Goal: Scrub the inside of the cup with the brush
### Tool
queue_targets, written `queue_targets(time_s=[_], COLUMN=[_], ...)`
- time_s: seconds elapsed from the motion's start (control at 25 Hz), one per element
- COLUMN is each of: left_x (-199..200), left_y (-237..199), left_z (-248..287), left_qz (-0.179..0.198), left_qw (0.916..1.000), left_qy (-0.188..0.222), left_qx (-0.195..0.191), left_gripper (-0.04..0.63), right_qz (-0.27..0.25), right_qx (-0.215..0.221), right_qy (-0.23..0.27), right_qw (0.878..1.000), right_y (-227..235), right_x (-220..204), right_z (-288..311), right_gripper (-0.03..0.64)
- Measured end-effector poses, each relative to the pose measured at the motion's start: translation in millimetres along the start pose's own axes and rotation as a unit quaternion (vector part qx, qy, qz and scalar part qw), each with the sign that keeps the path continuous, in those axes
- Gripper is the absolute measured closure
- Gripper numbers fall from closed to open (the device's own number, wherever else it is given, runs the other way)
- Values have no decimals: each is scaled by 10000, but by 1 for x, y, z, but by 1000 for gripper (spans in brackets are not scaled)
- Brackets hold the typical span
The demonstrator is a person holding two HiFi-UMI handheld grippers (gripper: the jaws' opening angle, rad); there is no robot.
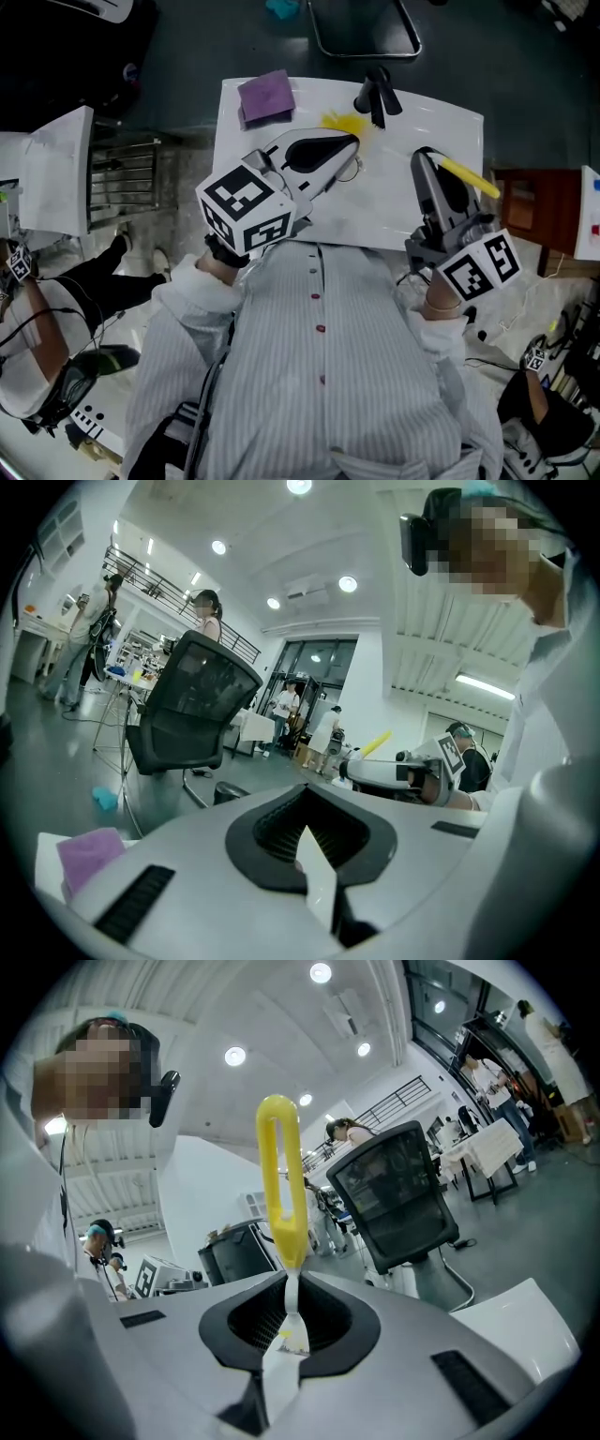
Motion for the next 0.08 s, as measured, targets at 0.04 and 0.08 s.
queue_targets(time_s=[0.04, 0.08], left_x=[1, 3], left_y=[0, 0], left_z=[1, 3], left_qz=[28, 57], left_qw=[10000, 9999], left_qy=[-3, -7], left_qx=[-51, -104], left_gripper=[586, 586], right_qz=[-3, -7], right_qx=[-13, -25], right_qy=[5, 11], right_qw=[10000, 10000], right_y=[1, 2], right_x=[0, -1], right_z=[0, 0], right_gripper=[560, 561])
Point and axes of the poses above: the fingertips, and each gripper's own axes: z forward along the fingers, y to its right, x out of its top, the point moved 2 cm from there along -z, backward along the fingers, and after that the axes turned 15 degrees about y, right-handed, at the moved point
